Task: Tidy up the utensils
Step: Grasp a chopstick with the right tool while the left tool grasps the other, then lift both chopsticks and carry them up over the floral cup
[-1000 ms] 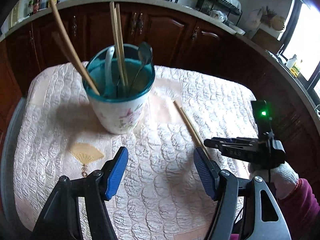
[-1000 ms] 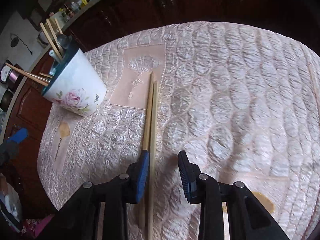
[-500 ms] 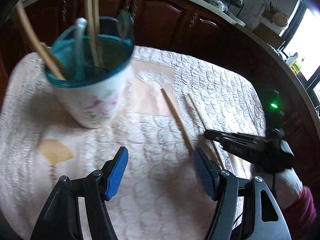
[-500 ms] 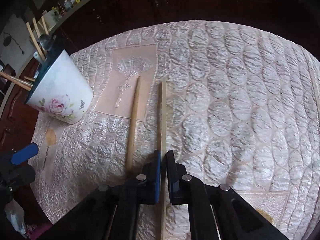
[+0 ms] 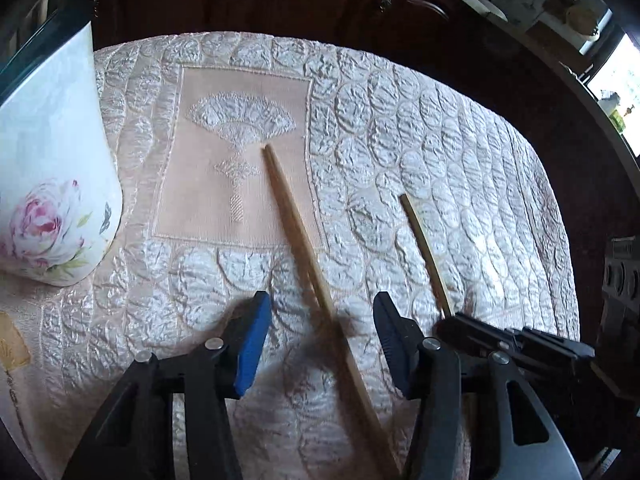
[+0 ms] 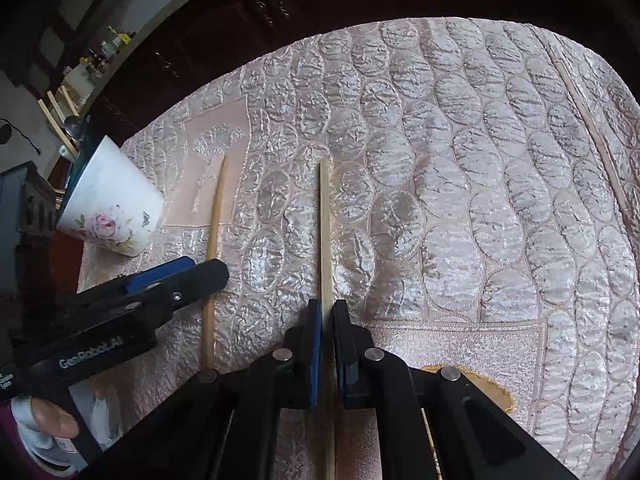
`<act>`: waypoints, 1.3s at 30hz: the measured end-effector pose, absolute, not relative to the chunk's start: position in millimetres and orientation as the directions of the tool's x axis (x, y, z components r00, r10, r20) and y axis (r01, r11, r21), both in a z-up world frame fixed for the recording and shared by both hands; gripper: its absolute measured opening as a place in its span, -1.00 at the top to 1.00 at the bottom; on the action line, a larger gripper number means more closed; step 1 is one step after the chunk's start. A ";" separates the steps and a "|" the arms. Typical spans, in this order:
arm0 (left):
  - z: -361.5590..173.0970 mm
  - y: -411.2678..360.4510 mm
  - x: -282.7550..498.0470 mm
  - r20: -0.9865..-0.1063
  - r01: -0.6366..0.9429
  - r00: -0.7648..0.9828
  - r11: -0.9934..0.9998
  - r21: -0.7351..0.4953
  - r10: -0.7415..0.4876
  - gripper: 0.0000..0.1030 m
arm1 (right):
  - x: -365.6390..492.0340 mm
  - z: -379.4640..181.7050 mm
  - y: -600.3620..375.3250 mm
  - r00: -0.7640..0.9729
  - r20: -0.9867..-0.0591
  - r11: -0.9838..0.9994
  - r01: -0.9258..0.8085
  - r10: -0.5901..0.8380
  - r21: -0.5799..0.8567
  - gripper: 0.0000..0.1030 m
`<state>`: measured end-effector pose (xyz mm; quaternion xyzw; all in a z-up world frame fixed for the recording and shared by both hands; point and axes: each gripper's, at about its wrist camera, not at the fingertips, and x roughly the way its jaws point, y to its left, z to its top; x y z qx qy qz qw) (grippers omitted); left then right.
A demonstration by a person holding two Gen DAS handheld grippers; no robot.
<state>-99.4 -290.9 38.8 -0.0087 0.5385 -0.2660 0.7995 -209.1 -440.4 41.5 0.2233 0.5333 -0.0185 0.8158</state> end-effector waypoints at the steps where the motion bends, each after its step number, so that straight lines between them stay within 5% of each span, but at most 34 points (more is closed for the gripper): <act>1: 37.8 -292.3 -98.6 -0.862 0.419 0.281 0.862 -0.285 -0.422 0.39 | -213.8 44.7 -446.4 0.431 -0.878 0.900 0.266 0.209 0.345 0.81; 3: 35.7 -293.8 -95.7 -0.867 0.426 0.277 0.862 -0.274 -0.413 0.76 | -214.0 44.6 -445.8 0.429 -0.879 0.900 0.265 0.210 0.344 0.82; 7: 42.9 -275.1 -99.4 -0.869 0.443 0.273 0.856 -0.268 -0.413 0.87 | -219.9 47.6 -437.9 0.425 -0.873 0.899 0.244 0.239 0.364 0.85; 24: 50.3 -160.5 -168.1 -0.888 0.428 0.184 0.848 -0.313 -0.421 0.87 | -237.7 62.1 -370.2 0.356 -0.870 0.903 0.135 0.341 0.409 0.72; 27: 57.6 -161.5 -159.6 -0.884 0.431 0.213 0.852 -0.298 -0.417 0.77 | -214.2 66.2 -364.3 0.366 -0.881 0.922 0.123 0.301 0.366 0.70; 31: 61.2 -171.6 -138.0 -0.875 0.435 0.262 0.859 -0.269 -0.407 0.21 | -184.0 61.0 -357.6 0.352 -0.899 0.945 0.098 0.261 0.313 0.70; 39: 51.2 -199.5 -104.3 -0.887 0.472 0.295 0.861 -0.188 -0.356 0.21 | -151.5 41.3 -358.2 0.331 -0.900 0.939 0.093 0.285 0.331 0.69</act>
